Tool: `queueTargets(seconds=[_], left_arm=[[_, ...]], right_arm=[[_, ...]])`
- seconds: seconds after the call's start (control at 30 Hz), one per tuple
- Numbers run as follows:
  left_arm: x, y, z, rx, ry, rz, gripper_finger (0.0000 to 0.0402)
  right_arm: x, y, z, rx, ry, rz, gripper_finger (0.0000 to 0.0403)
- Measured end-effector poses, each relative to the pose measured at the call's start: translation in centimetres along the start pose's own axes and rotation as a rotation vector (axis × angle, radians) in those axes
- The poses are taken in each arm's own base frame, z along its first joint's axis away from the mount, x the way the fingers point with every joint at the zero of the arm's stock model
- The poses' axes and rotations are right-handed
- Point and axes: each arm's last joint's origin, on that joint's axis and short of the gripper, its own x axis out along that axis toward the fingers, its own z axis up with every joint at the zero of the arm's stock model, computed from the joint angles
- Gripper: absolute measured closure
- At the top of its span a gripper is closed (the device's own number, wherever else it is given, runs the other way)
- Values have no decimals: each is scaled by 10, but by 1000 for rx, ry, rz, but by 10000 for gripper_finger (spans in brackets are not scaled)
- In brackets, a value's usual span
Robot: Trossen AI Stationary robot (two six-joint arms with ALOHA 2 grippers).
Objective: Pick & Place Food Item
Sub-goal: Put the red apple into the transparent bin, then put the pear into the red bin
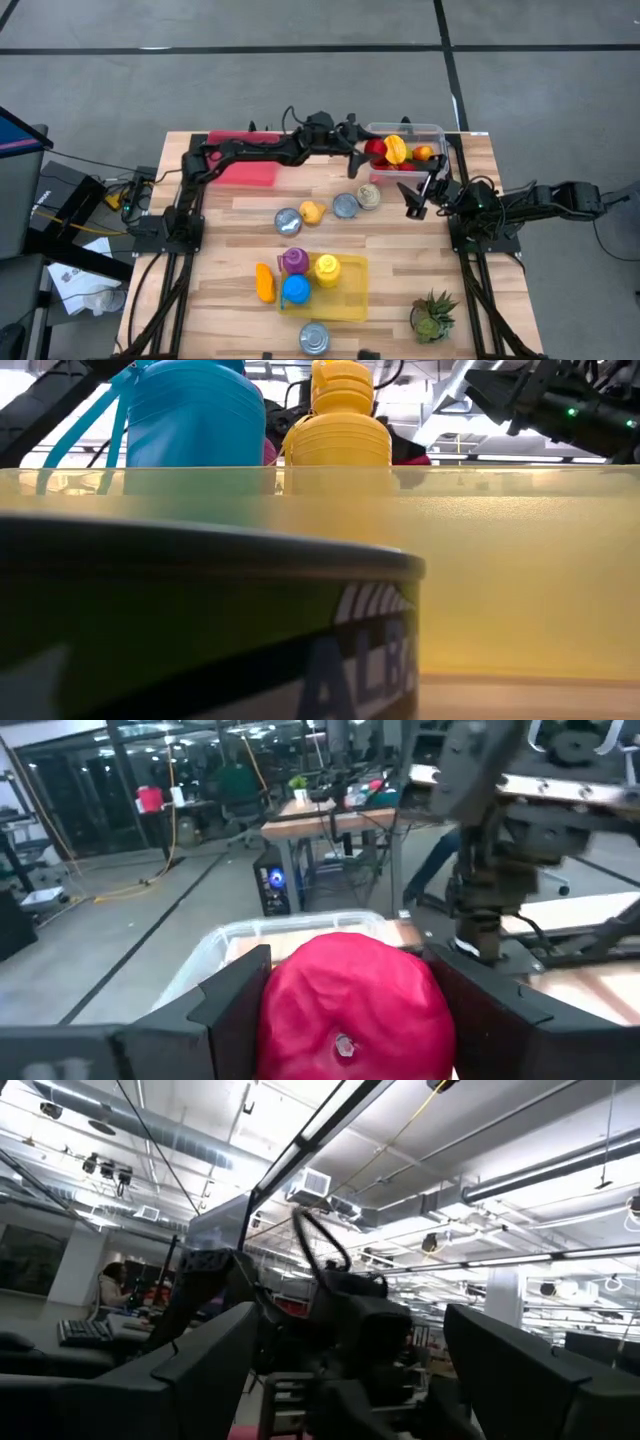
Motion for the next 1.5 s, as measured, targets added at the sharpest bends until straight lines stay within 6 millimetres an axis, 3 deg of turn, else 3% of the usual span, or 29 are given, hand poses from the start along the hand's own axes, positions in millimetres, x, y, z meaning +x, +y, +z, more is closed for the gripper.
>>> queueTargets(seconds=[0.2,0.37,0.5,1.07,1.33,1.5], left_arm=[[21,9,-10,-18,68,43,167],[27,12,-19,-22,90,48,167],[29,12,-34,-36,133,43,165],[26,11,-39,-73,216,42,116],[20,9,-17,-88,206,54,115],[-3,2,22,-26,166,22,119]], right_arm=[[0,0,0,-18,0,0,91],[0,0,0,-18,2,1,91],[0,0,0,-18,3,1,91],[0,0,-1,-18,12,-19,91],[0,0,-2,-22,30,-24,91],[0,0,-7,-30,77,-27,91]])
